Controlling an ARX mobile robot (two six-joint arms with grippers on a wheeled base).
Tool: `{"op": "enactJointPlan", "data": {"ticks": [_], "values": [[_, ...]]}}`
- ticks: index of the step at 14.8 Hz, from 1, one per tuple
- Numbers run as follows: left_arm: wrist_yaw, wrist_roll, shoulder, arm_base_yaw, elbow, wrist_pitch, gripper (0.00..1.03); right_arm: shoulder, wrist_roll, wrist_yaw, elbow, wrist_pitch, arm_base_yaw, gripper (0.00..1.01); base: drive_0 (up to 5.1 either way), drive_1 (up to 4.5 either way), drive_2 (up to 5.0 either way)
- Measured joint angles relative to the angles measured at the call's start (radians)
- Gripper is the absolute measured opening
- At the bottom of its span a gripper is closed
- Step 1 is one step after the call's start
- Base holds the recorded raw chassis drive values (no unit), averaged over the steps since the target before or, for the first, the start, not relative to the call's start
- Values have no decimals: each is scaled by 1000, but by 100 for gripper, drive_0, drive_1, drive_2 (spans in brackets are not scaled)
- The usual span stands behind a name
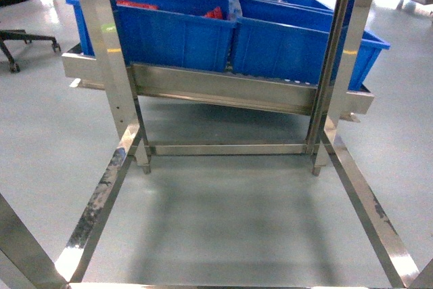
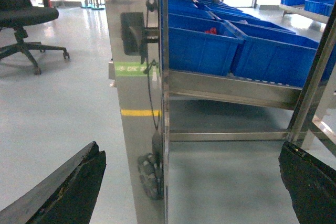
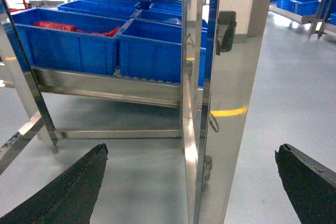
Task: Pick capacitor and pack into box
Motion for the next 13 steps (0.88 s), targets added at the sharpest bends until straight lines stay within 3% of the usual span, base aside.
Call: {"op": "enactJointPlan", "data": {"ticks": [13], "values": [[1,0,0,0,0,2,98,0,-1,0,0,2,0,98,0,0,0]]}}
